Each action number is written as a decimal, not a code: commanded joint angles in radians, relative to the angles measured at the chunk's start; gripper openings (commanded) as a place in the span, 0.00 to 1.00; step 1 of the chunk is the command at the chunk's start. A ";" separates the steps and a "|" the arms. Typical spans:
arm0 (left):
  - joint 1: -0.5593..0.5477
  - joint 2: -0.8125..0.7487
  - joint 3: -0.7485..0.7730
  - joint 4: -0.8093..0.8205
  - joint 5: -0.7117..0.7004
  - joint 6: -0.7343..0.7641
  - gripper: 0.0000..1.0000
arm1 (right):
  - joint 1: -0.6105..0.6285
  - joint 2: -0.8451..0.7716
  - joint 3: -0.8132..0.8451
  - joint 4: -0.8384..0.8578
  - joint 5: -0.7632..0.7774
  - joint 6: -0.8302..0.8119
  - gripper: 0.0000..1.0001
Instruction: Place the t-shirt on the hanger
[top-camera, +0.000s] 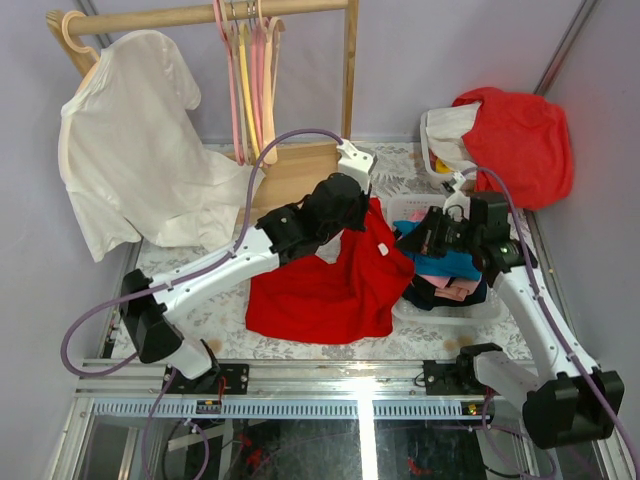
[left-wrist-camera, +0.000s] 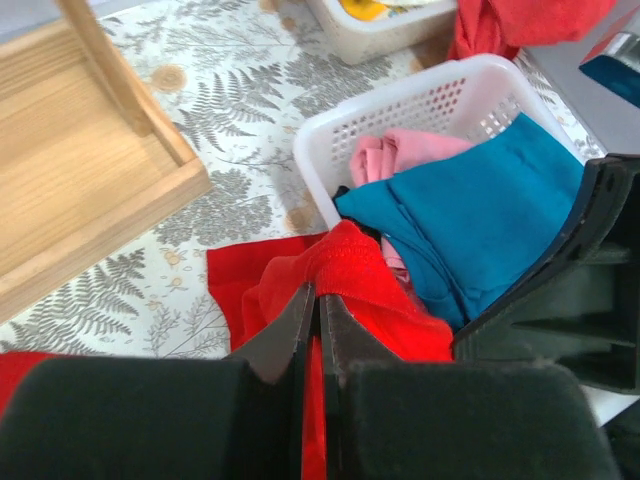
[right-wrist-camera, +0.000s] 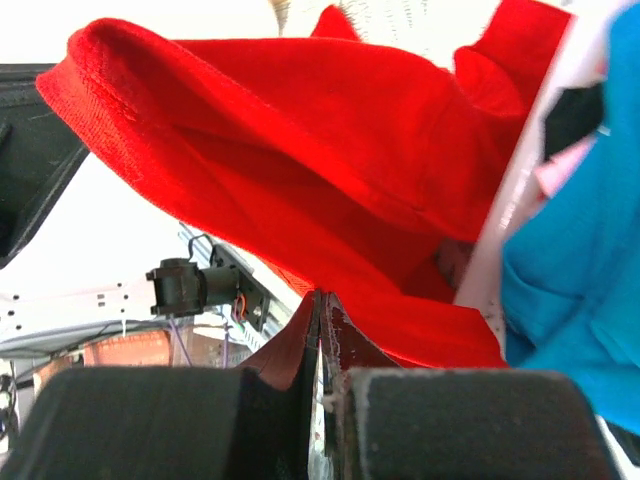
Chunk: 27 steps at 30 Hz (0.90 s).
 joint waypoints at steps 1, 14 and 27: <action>0.005 -0.076 -0.003 -0.013 -0.137 -0.039 0.00 | 0.101 0.064 0.106 0.079 0.025 0.040 0.00; 0.005 -0.178 -0.047 -0.032 -0.189 -0.056 0.00 | 0.136 0.030 0.072 0.011 0.140 -0.069 0.45; 0.003 -0.199 -0.045 -0.030 -0.171 -0.053 0.00 | 0.147 0.075 0.044 0.022 0.176 -0.075 0.58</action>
